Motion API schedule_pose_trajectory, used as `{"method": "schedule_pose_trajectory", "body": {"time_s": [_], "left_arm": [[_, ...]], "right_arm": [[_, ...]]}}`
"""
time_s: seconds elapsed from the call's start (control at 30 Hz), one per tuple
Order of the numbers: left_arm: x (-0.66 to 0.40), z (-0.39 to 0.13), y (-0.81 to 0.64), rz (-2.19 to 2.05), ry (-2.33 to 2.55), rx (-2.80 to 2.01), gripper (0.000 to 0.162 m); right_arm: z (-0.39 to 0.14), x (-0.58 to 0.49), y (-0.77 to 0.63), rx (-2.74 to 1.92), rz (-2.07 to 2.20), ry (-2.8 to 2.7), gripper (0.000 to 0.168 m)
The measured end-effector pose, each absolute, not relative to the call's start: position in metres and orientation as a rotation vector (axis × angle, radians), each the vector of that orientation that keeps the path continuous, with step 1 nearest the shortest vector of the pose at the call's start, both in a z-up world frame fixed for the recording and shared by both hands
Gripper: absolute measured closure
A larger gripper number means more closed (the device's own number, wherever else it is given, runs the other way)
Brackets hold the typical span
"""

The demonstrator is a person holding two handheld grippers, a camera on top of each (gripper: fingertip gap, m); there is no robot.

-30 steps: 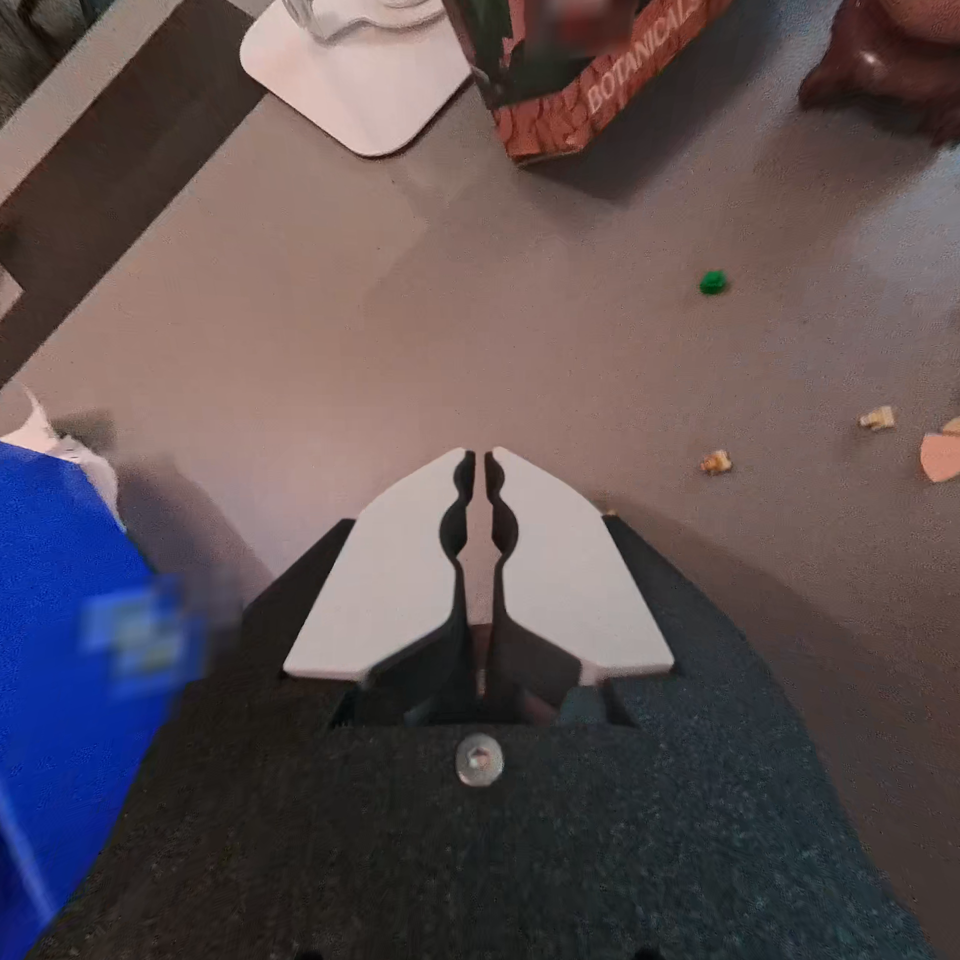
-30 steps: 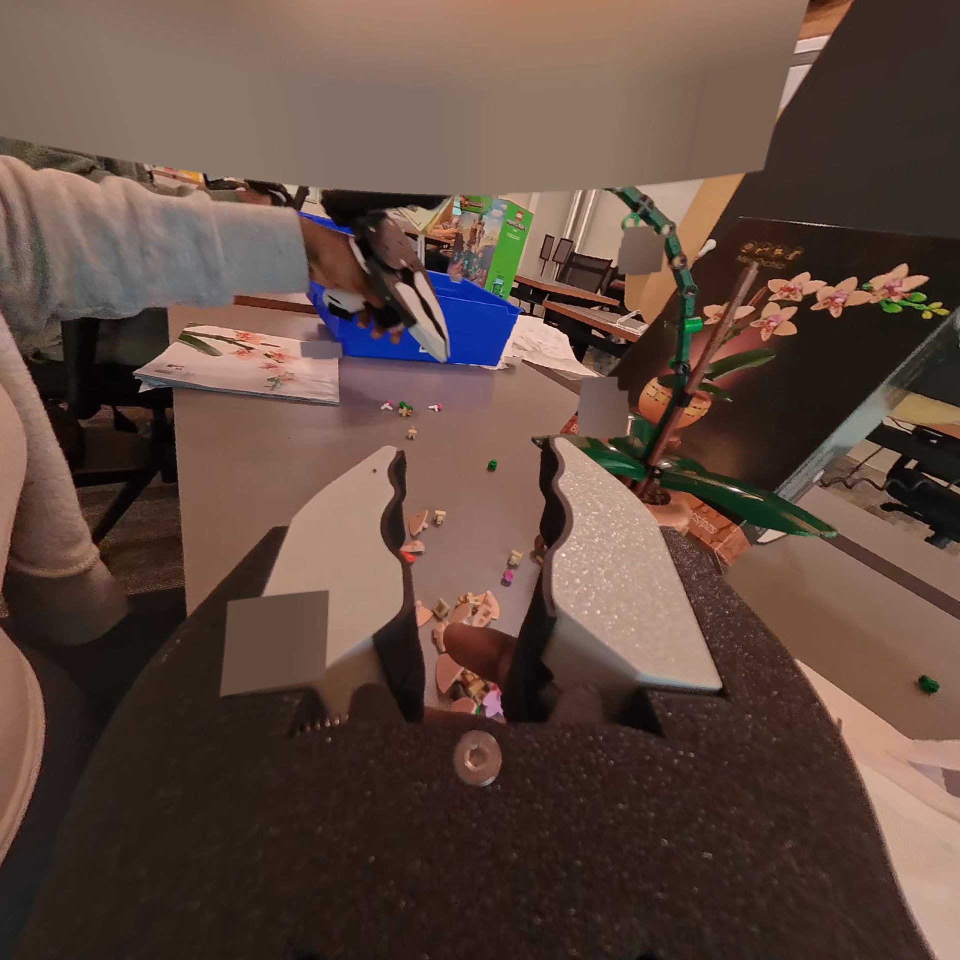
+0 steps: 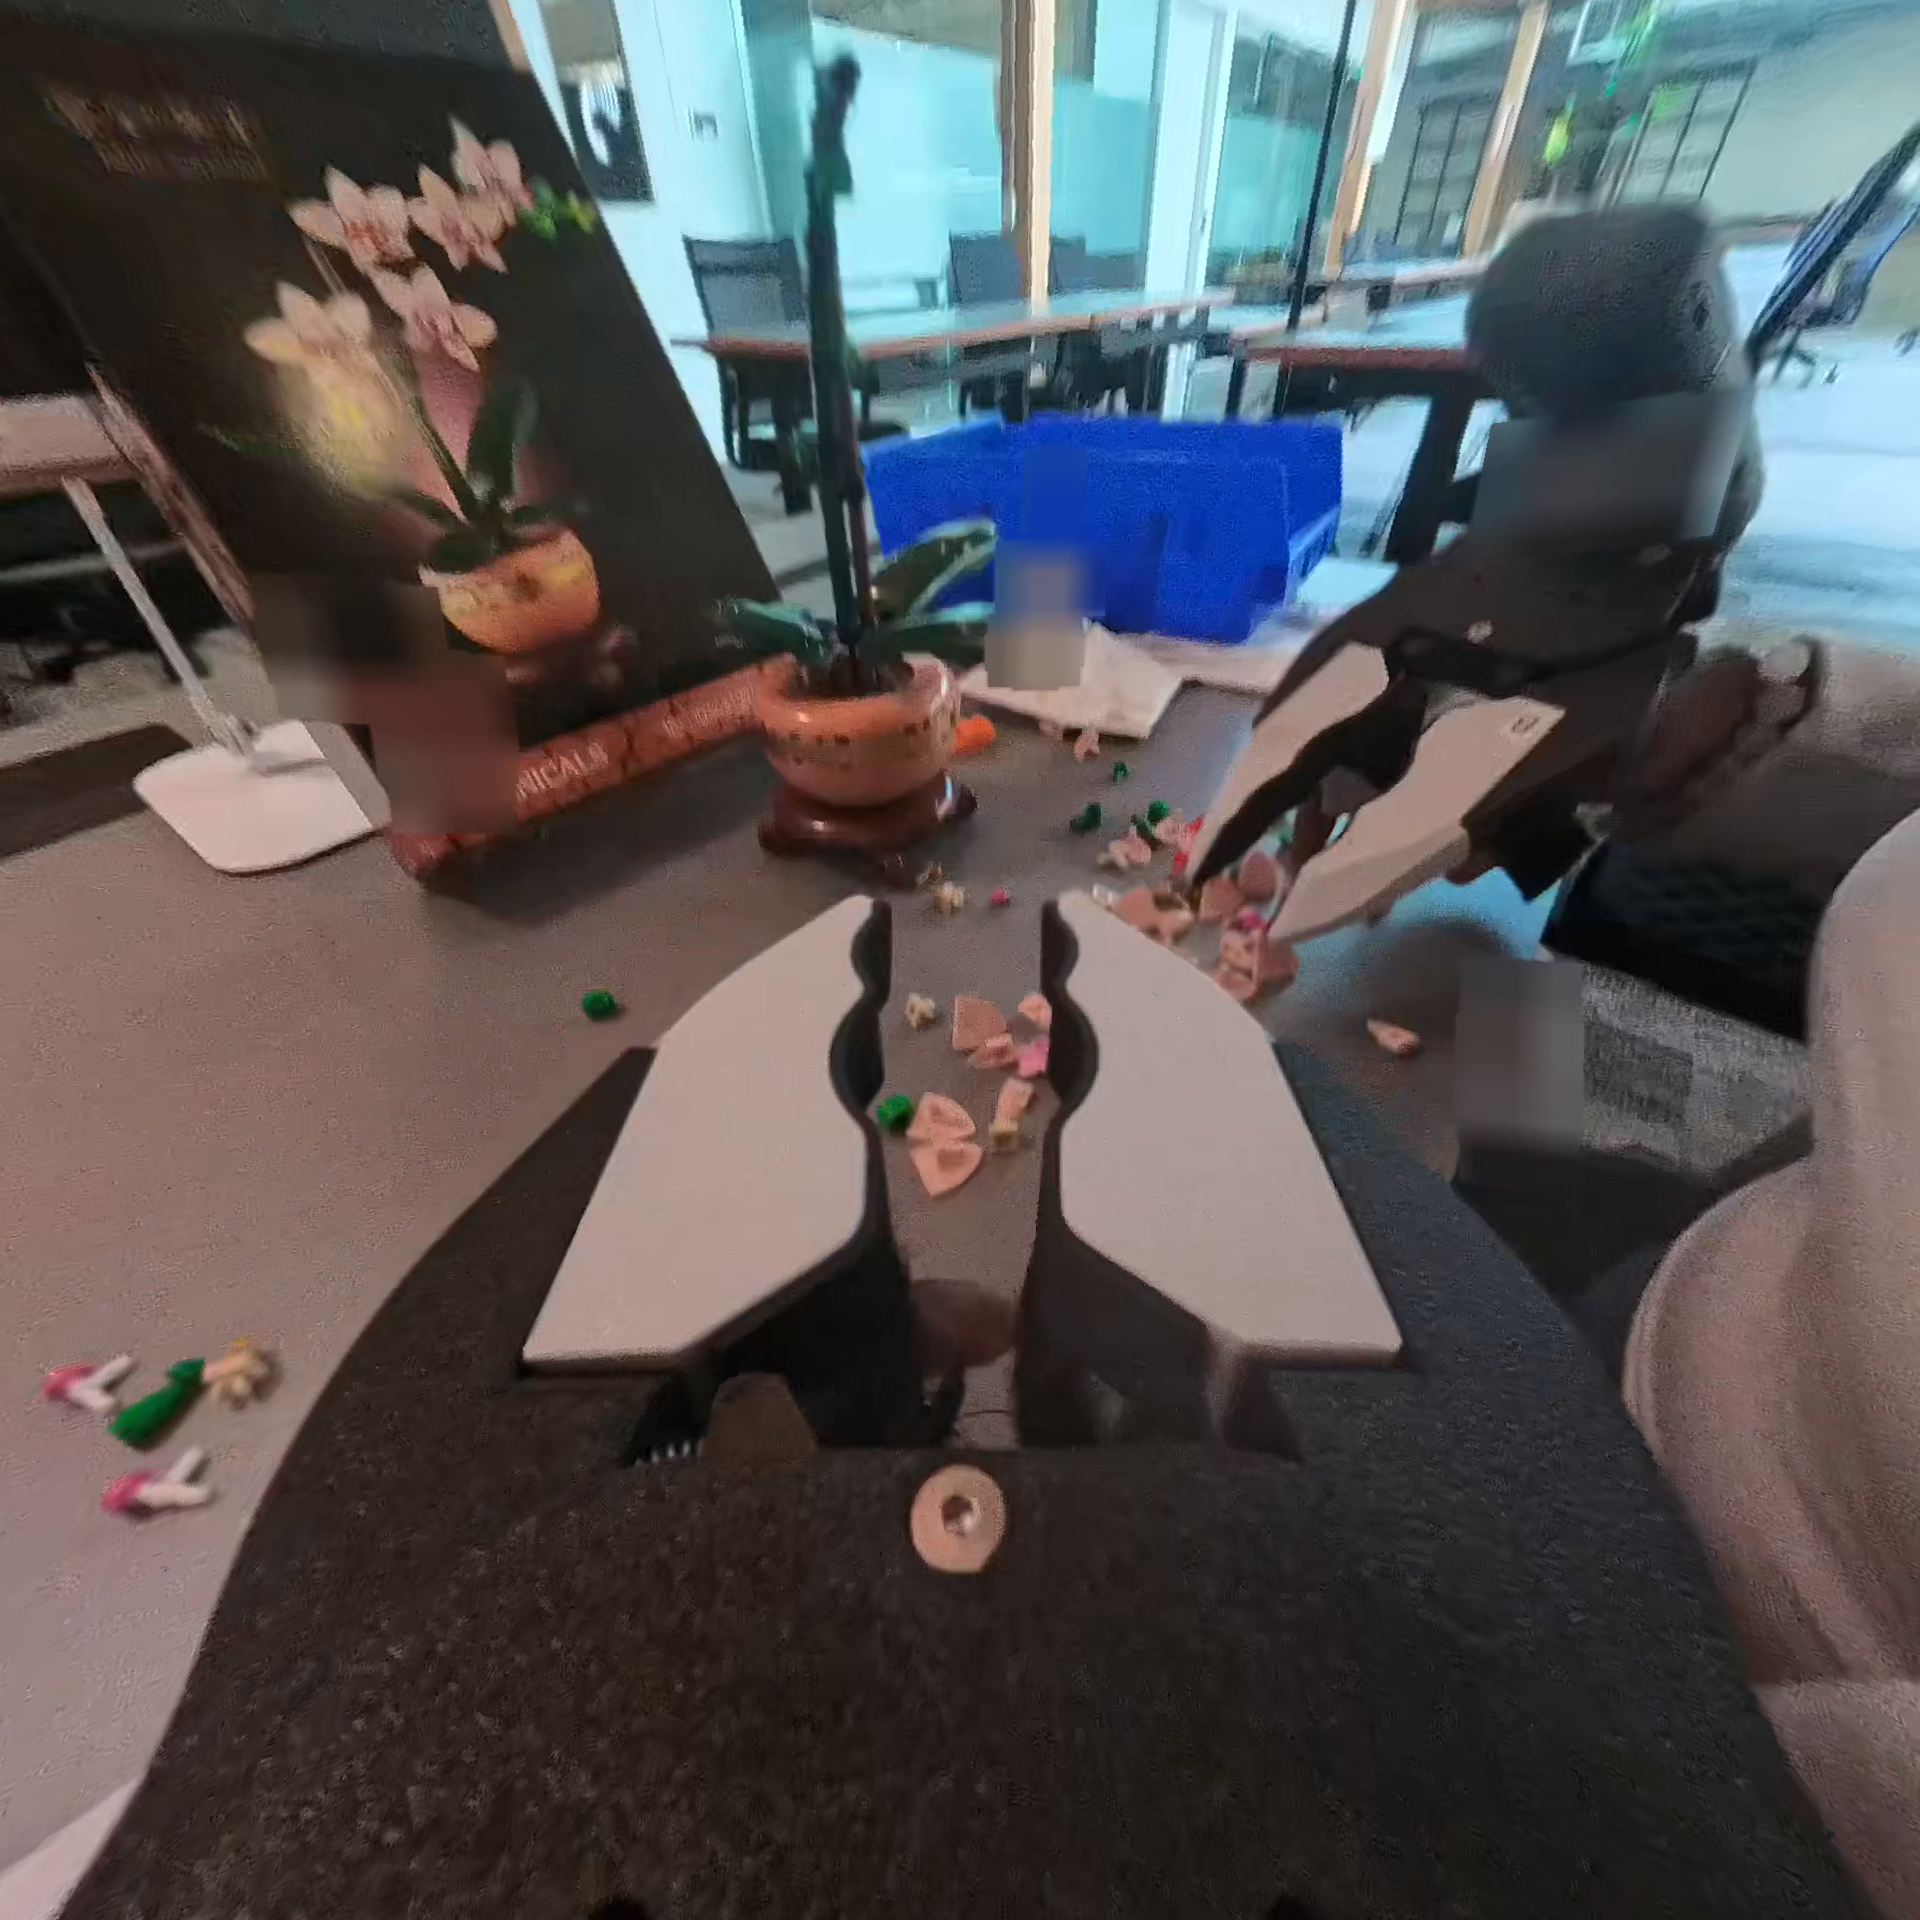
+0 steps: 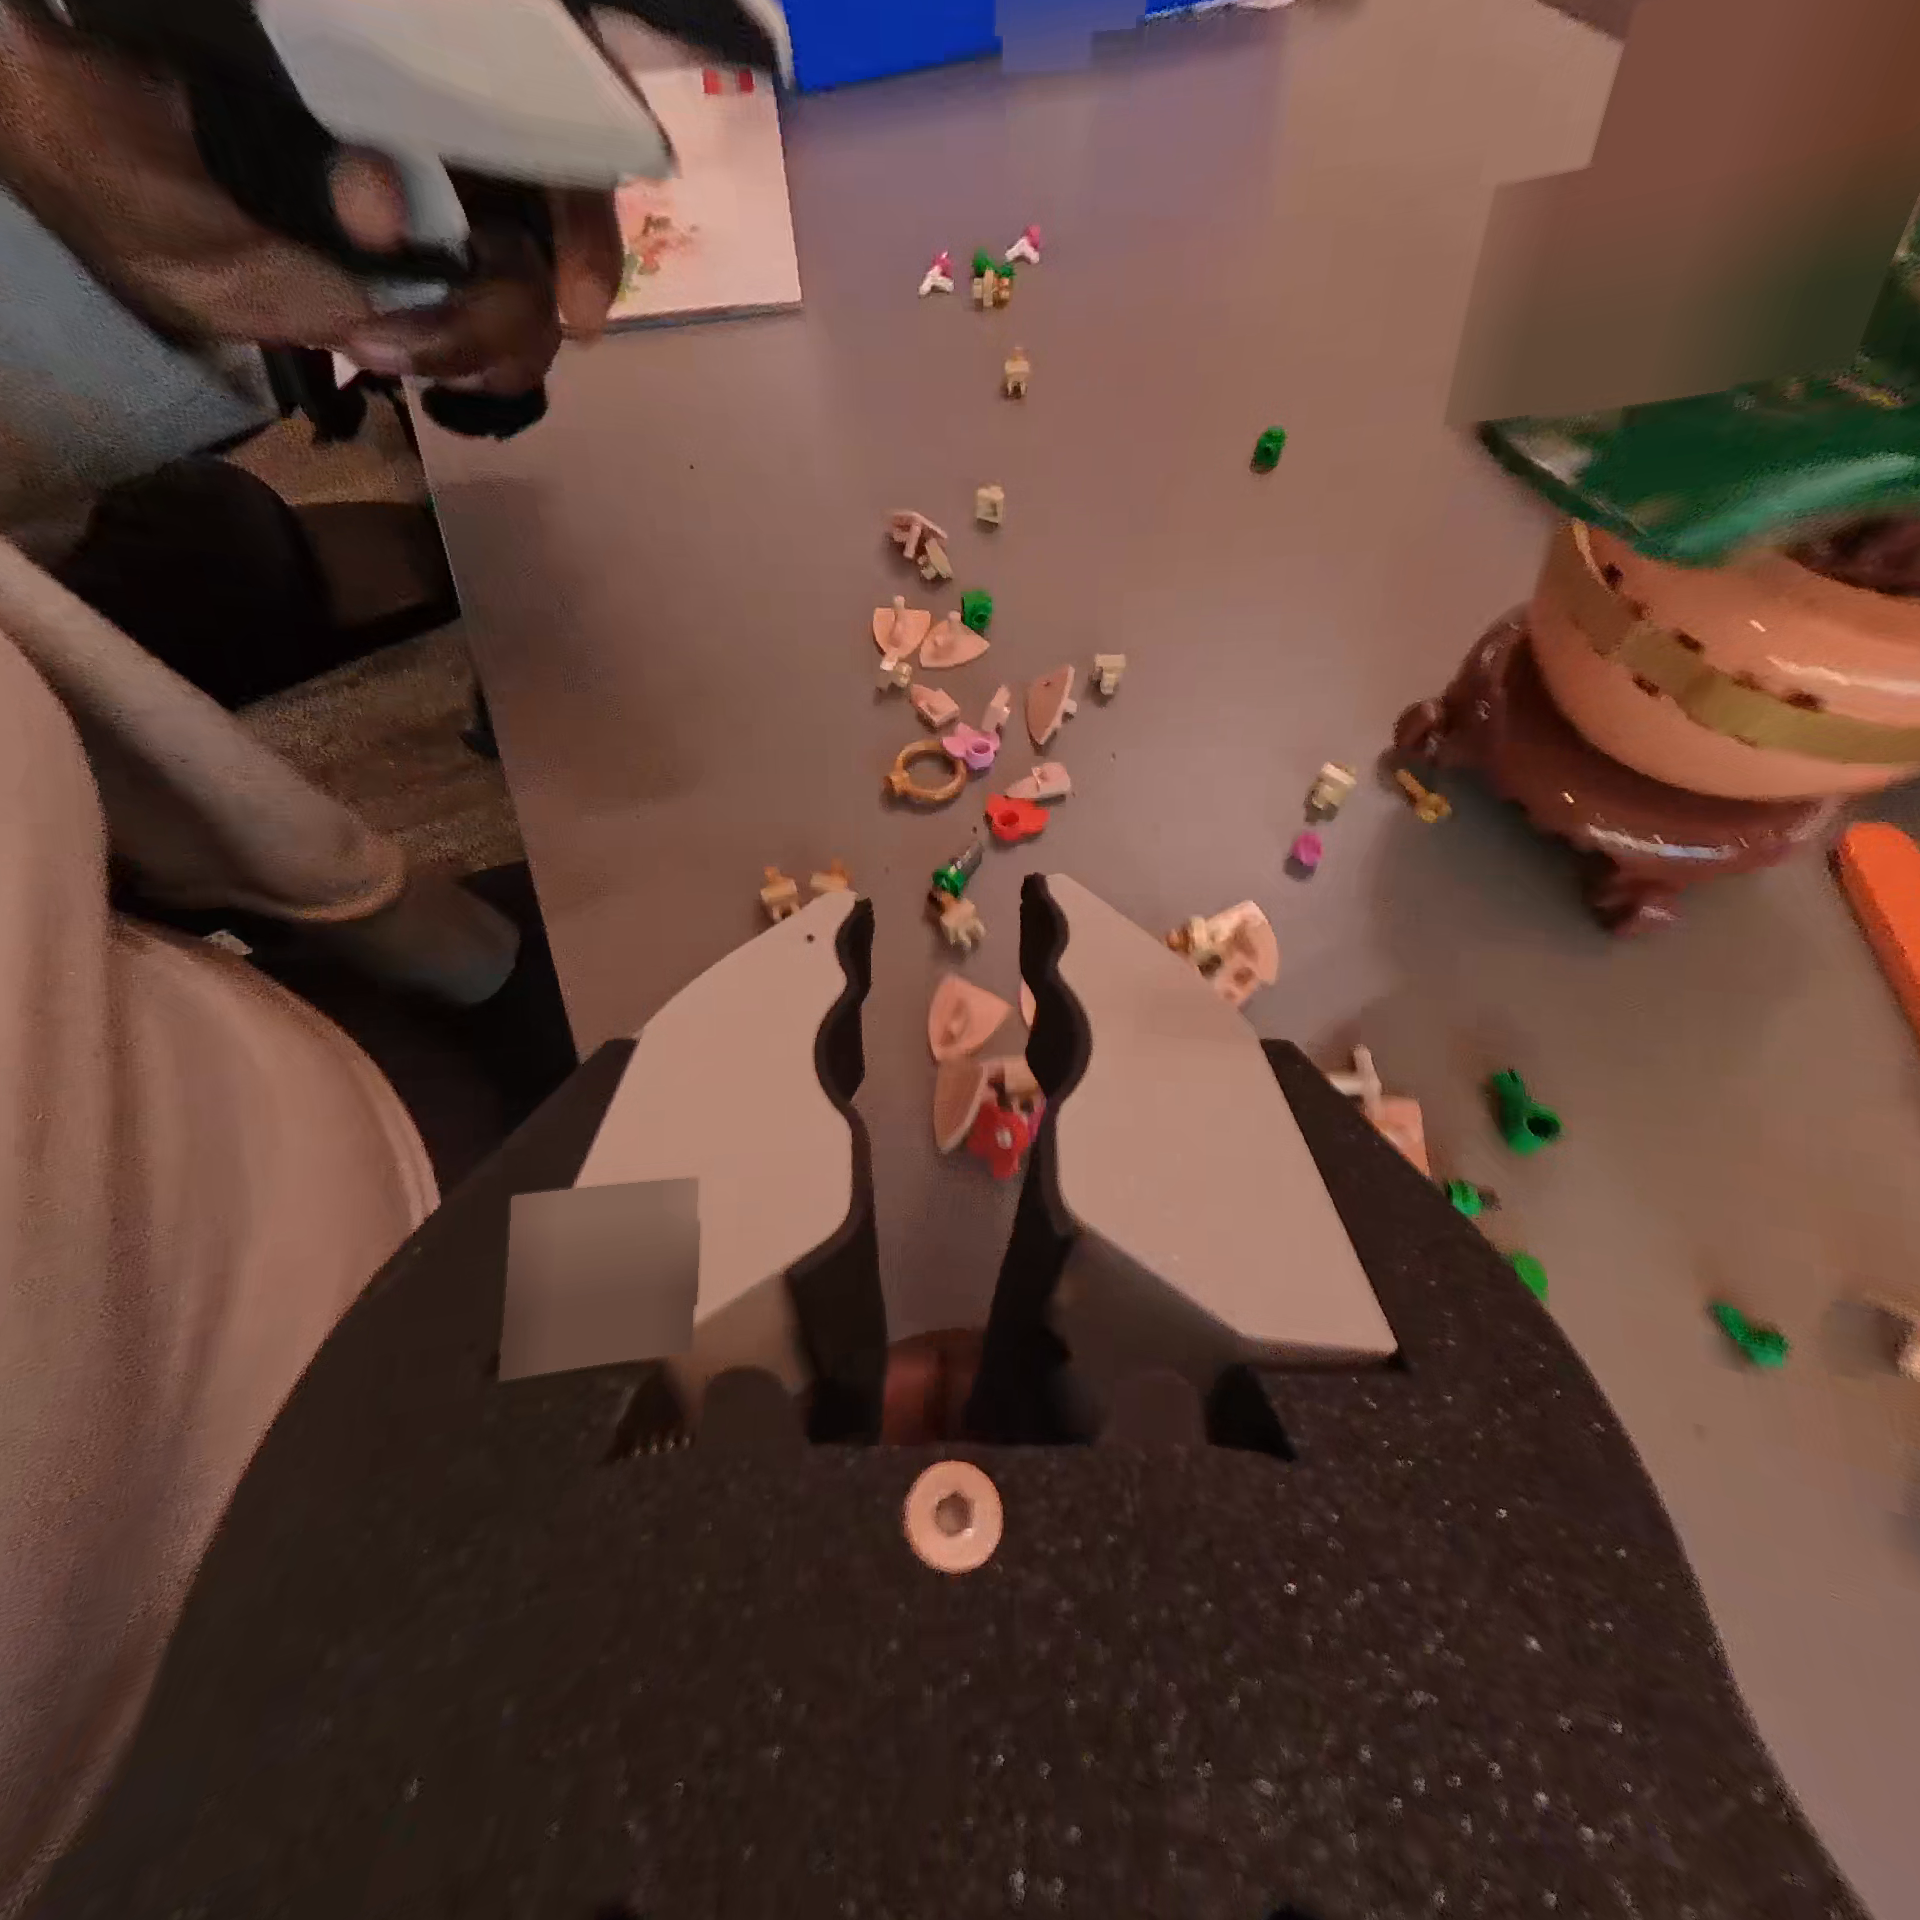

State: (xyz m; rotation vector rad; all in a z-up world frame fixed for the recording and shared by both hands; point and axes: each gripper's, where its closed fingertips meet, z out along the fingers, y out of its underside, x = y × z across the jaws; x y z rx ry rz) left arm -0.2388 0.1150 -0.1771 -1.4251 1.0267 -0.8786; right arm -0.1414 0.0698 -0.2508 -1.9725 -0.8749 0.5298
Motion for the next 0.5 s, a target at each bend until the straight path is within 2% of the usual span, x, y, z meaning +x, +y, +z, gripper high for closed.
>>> {"method": "schedule_pose_trajectory", "body": {"time_s": [0.17, 0.37, 0.5], "left_arm": [[-0.224, -0.245, 0.103, -0.764, 1.244, -1.760, 0.150], [-0.216, -0.271, 0.111, -0.685, 1.312, -1.914, 0.152], [-0.217, -0.284, 0.123, -0.562, 1.338, -1.970, 0.151]], "right_arm": [[-0.264, -0.180, 0.086, -2.038, 0.508, -0.961, 0.144], [-0.278, -0.191, 0.097, -2.138, 0.473, -1.018, 0.154], [-0.287, -0.188, 0.099, -2.179, 0.444, -1.026, 0.154]]}}
